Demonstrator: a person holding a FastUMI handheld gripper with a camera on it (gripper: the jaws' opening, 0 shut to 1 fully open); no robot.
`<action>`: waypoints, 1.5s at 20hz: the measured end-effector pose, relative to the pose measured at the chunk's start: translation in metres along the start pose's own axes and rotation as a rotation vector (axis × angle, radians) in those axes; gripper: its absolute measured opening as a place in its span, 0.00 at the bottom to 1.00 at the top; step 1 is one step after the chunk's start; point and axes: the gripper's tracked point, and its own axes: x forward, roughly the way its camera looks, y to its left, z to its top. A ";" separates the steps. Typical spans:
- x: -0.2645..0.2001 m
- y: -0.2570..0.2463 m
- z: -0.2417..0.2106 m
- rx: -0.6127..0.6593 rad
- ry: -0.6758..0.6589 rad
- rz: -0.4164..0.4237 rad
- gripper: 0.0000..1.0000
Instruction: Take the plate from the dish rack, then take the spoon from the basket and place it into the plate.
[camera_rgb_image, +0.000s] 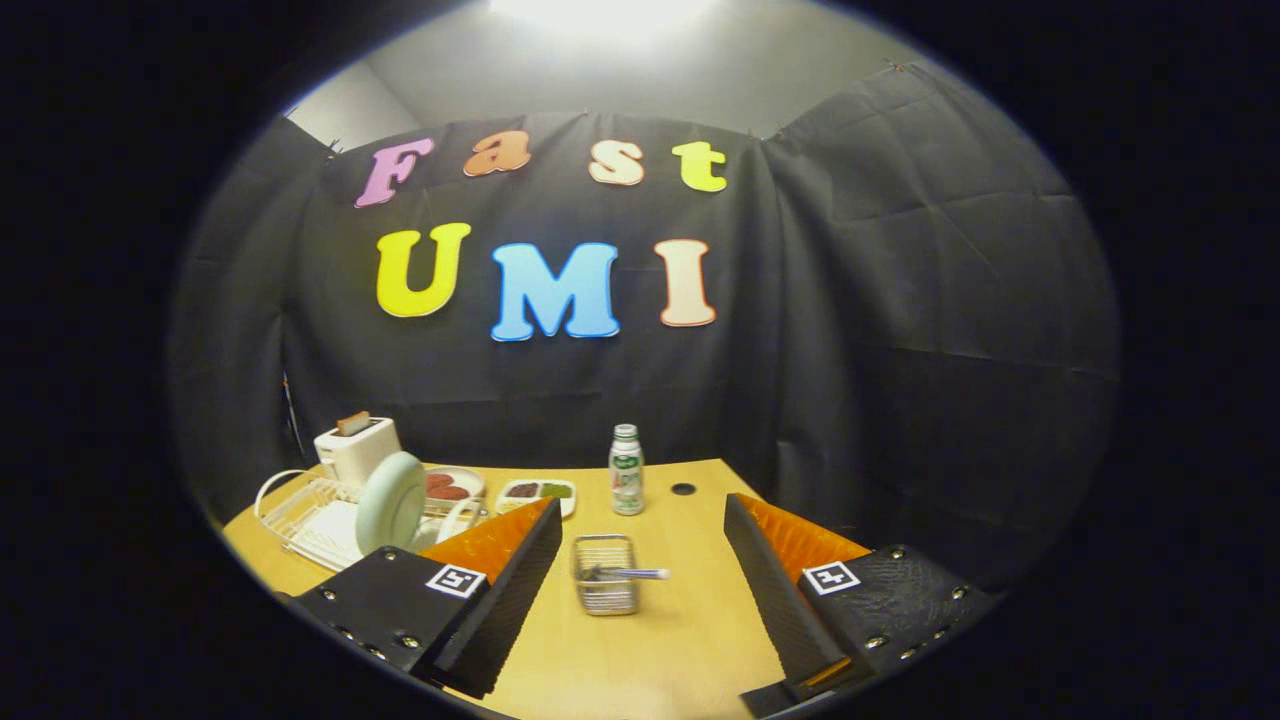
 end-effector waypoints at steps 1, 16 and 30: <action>0.005 0.025 0.000 0.014 0.008 0.024 0.99; 0.130 0.247 -0.103 0.074 0.350 0.183 1.00; 0.164 0.247 -0.134 0.078 0.487 -0.005 0.31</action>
